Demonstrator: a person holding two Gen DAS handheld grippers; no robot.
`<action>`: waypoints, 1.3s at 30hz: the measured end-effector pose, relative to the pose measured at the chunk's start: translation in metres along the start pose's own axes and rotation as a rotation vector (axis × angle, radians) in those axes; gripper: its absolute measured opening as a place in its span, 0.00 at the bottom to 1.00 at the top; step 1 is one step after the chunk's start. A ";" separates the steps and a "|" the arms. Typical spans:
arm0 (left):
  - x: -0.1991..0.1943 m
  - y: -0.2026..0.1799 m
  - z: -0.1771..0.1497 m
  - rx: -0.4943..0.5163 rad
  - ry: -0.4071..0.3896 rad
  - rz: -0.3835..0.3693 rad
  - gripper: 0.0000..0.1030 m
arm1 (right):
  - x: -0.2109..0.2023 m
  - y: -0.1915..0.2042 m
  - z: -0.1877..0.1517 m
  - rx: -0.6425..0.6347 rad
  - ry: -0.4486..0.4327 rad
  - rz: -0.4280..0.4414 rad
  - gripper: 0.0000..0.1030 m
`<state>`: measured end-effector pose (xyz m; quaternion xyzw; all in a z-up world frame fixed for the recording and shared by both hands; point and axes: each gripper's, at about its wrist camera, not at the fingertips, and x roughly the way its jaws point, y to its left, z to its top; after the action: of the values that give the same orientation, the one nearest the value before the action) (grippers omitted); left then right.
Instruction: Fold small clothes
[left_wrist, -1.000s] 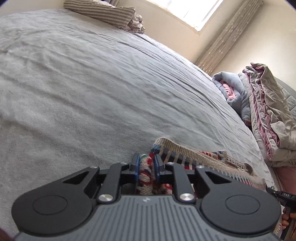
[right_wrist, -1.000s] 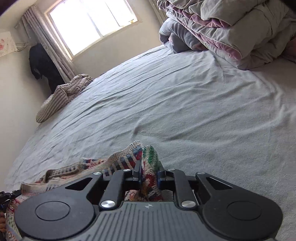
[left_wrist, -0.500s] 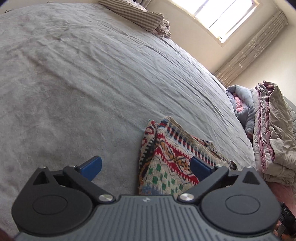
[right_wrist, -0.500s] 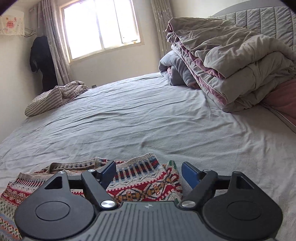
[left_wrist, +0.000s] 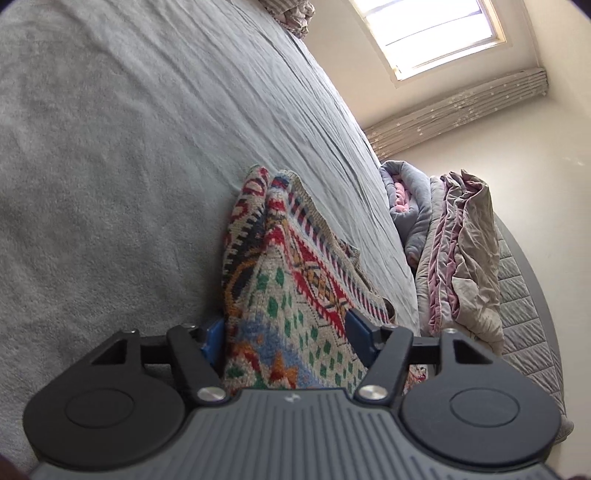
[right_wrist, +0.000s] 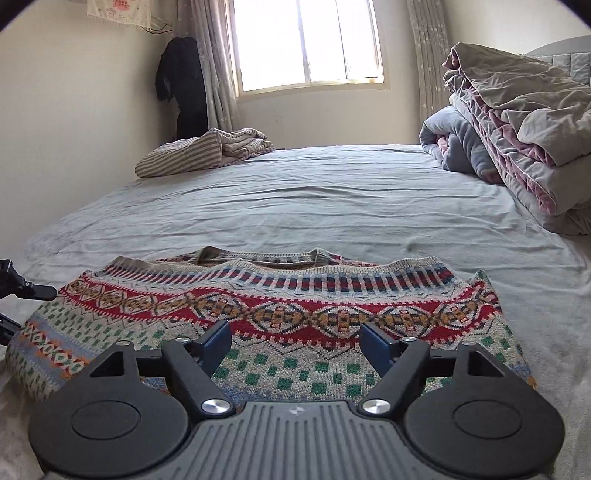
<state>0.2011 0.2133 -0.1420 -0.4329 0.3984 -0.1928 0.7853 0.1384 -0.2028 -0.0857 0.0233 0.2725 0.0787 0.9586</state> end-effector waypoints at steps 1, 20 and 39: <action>0.002 0.002 0.000 -0.004 0.002 -0.011 0.49 | 0.001 0.002 -0.002 -0.012 0.008 -0.009 0.74; -0.015 -0.112 -0.008 0.101 -0.102 -0.090 0.09 | 0.009 0.006 -0.016 -0.043 0.075 -0.035 0.71; 0.139 -0.224 -0.098 0.278 0.197 -0.093 0.10 | -0.015 -0.068 0.006 0.262 0.060 0.000 0.65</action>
<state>0.2174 -0.0516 -0.0485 -0.3169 0.4224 -0.3236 0.7851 0.1381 -0.2723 -0.0791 0.1460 0.3092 0.0432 0.9387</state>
